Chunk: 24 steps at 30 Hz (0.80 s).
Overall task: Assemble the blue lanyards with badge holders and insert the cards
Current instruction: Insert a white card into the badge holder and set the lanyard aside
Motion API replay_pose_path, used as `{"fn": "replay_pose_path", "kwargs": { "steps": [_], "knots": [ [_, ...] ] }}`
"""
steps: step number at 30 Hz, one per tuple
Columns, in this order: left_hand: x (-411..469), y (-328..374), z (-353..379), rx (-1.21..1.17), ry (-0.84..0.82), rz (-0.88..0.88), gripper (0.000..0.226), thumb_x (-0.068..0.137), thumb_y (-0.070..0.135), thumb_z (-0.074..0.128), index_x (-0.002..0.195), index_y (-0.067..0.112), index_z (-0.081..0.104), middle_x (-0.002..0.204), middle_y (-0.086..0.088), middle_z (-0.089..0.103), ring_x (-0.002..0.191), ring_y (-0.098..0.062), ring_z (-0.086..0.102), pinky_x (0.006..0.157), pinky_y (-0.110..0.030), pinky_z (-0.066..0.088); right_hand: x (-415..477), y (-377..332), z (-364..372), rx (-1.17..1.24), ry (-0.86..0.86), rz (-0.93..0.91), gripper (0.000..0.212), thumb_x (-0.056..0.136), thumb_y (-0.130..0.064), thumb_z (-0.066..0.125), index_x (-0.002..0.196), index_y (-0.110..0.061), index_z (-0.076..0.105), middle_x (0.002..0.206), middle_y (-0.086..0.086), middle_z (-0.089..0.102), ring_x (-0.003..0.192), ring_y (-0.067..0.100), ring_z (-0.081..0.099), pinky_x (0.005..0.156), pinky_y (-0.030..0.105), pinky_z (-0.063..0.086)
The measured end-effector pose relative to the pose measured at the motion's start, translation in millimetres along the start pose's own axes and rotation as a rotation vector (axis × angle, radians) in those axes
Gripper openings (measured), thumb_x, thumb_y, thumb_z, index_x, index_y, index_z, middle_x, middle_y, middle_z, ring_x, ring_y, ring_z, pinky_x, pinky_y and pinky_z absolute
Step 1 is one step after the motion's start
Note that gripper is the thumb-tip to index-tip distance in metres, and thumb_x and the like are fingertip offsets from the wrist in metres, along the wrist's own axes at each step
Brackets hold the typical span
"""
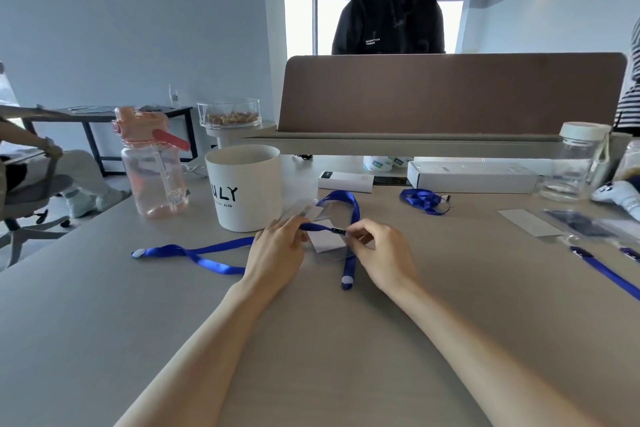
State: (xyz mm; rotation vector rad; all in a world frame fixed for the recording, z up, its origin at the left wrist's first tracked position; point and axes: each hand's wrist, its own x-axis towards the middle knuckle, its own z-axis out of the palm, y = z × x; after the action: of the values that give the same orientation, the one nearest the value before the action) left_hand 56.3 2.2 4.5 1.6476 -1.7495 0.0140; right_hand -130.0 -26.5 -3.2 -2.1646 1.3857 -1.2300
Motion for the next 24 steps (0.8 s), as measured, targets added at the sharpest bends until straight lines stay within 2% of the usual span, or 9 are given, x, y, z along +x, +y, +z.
{"fn": "replay_pose_path", "kwargs": {
  "steps": [4,7,9,12,14,16,18,21,24],
  "knots": [
    [0.7,6.2,0.4,-0.164,-0.067,0.004,0.031,0.094,0.015,0.044,0.115,0.027,0.063,0.113,0.012,0.063,0.111,-0.01,0.046,0.095,-0.031,0.038,-1.0,-2.4,-1.8,0.021,0.011,-0.052,0.008,0.09,-0.015,0.066,0.095,-0.019,0.072,0.094,-0.008,0.064,0.079,0.004,0.058,0.067,0.014,0.043],
    [0.6,13.1,-3.1,-0.379,-0.242,-0.062,0.026,0.099,0.029,0.043,0.105,0.026,0.068,0.099,0.011,0.069,0.098,-0.009,0.058,0.087,-0.028,0.045,-3.6,-5.7,-1.8,0.058,-0.015,-0.126,0.008,0.09,-0.013,0.067,0.094,-0.014,0.073,0.096,-0.005,0.061,0.077,0.005,0.057,0.066,0.017,0.045],
    [1.2,13.1,-2.7,-0.353,-0.304,-0.026,0.024,0.097,0.038,0.049,0.097,0.026,0.069,0.089,0.009,0.07,0.088,-0.009,0.061,0.085,-0.031,0.048,-4.0,-7.3,-1.7,0.059,-0.016,-0.16,0.009,0.089,-0.012,0.068,0.095,-0.014,0.074,0.095,-0.004,0.06,0.077,0.007,0.057,0.066,0.017,0.045],
    [1.0,12.1,0.3,-0.369,-0.262,-0.067,0.012,0.089,0.036,0.064,0.093,0.025,0.067,0.085,0.007,0.069,0.079,-0.006,0.063,0.078,-0.024,0.049,-5.0,-7.5,-2.6,0.052,-0.002,-0.176,0.019,0.087,-0.01,0.069,0.105,-0.016,0.07,0.097,-0.005,0.058,0.08,0.003,0.056,0.071,0.01,0.043],
    [2.1,10.5,1.9,-0.405,-0.157,-0.093,0.011,0.086,0.03,0.069,0.092,0.023,0.064,0.087,0.005,0.069,0.083,-0.009,0.063,0.077,-0.024,0.048,-4.7,-5.7,-2.5,0.032,-0.034,-0.128,0.038,0.087,-0.011,0.069,0.123,-0.018,0.061,0.109,-0.003,0.055,0.09,0.007,0.057,0.081,0.016,0.047],
    [2.5,8.2,1.7,-0.392,-0.104,-0.114,0.008,0.088,0.028,0.066,0.091,0.022,0.062,0.085,0.005,0.069,0.084,-0.012,0.063,0.077,-0.027,0.049,-3.9,-4.2,-2.0,-0.057,-0.102,-0.024,0.054,0.09,-0.027,0.067,0.14,-0.02,0.046,0.127,0.002,0.053,0.112,0.018,0.054,0.094,0.03,0.047],
    [2.1,5.3,1.6,-0.33,-0.087,-0.137,0.007,0.091,0.028,0.061,0.091,0.021,0.059,0.08,0.006,0.07,0.082,-0.014,0.063,0.076,-0.029,0.048,-1.5,-4.7,-1.0,-0.227,-0.197,0.091,0.072,0.089,-0.057,0.056,0.148,-0.021,0.034,0.139,0.003,0.05,0.127,0.026,0.044,0.099,0.038,0.041],
    [0.3,4.1,3.6,-0.225,-0.074,-0.138,0.008,0.092,0.029,0.057,0.095,0.022,0.059,0.084,0.006,0.068,0.083,-0.015,0.06,0.074,-0.03,0.047,1.2,-10.2,3.1,-0.38,-0.288,0.16,0.087,0.082,-0.079,0.038,0.146,-0.019,0.033,0.14,0.002,0.051,0.131,0.028,0.04,0.098,0.043,0.035],
    [0.5,1.9,6.5,-0.135,0.009,-0.174,0.009,0.093,0.026,0.052,0.094,0.018,0.056,0.085,0.004,0.059,0.086,-0.02,0.054,0.068,-0.032,0.042,4.4,-13.0,9.5,-0.439,-0.28,0.126,0.081,0.077,-0.082,0.042,0.13,-0.021,0.044,0.131,0.003,0.056,0.125,0.027,0.042,0.093,0.042,0.035]
  ]
}}
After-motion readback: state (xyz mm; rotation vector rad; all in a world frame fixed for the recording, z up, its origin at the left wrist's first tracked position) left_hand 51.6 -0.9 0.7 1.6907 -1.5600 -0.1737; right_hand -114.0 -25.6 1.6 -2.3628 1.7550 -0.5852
